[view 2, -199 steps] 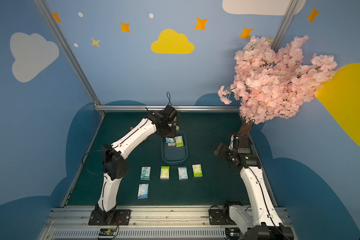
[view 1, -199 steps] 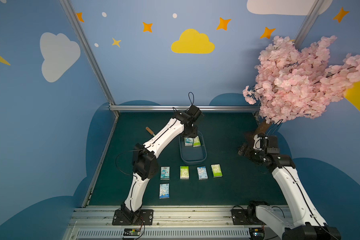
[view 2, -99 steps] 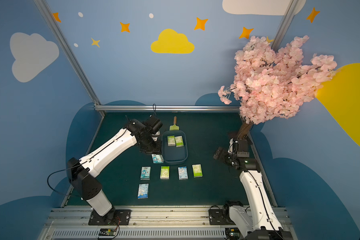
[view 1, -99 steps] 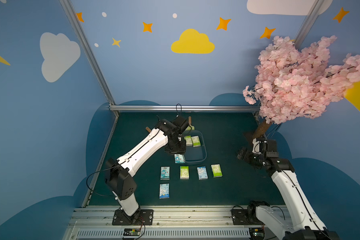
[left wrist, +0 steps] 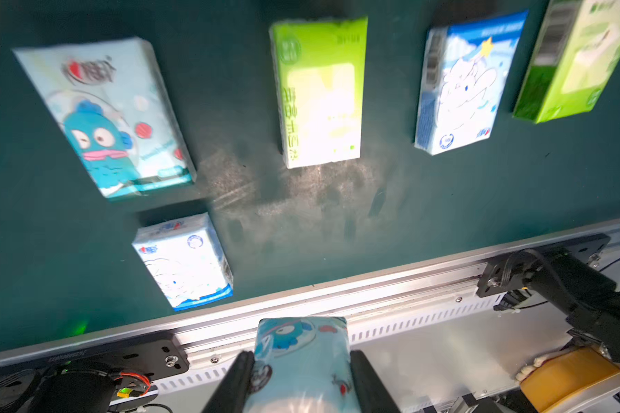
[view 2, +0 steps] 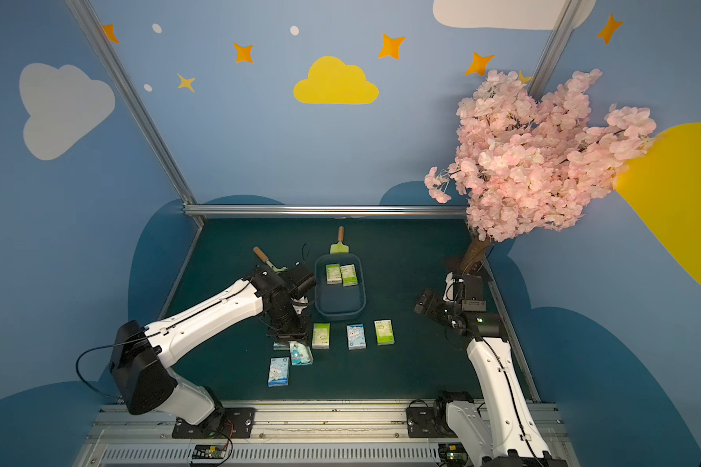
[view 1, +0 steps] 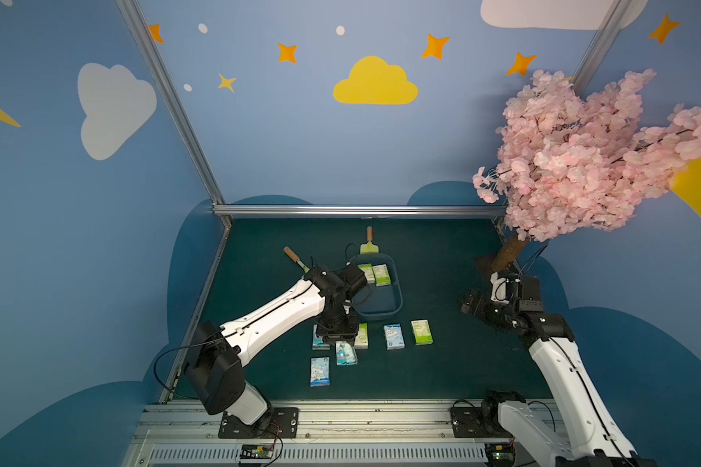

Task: Take the pocket tissues out of the storage box
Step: Place the pocket tissues at the center of the board.

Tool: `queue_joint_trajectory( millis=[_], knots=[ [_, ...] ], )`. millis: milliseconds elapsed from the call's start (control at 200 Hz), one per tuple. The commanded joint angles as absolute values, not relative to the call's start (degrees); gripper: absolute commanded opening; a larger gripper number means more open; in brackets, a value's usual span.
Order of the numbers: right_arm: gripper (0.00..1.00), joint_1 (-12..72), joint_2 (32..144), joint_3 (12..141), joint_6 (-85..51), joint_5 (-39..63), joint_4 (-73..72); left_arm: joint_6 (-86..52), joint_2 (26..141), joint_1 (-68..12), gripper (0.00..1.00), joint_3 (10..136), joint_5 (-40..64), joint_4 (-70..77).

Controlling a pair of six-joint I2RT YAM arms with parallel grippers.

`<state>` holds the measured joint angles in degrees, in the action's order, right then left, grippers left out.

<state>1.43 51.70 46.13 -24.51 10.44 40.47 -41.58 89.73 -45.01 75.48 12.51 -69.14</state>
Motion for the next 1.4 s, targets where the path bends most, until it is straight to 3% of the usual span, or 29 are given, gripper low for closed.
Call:
queue_joint_trajectory(
  millis=[0, 521, 846, 1397],
  knots=[
    [0.98, 1.2, 49.9, 45.0, -23.8, 11.5, 41.3, -43.7, 91.8, -46.7, 0.41, 73.3, 15.9, -65.0],
    [0.98, 1.2, 48.1, 44.8, -22.1, 11.6, 43.7, -39.6, 105.2, -50.6, 0.46, 75.0, 18.6, -62.1],
    [0.98, 1.0, 48.4, 45.1, -21.6, 11.5, 43.8, -41.8, 107.5, -50.8, 0.48, 73.8, 15.9, -60.2],
    [0.98, 0.9, 49.4, 45.8, -21.3, 11.3, 43.6, -42.6, 108.0, -50.8, 0.63, 75.8, 11.7, -61.7]
  ],
)
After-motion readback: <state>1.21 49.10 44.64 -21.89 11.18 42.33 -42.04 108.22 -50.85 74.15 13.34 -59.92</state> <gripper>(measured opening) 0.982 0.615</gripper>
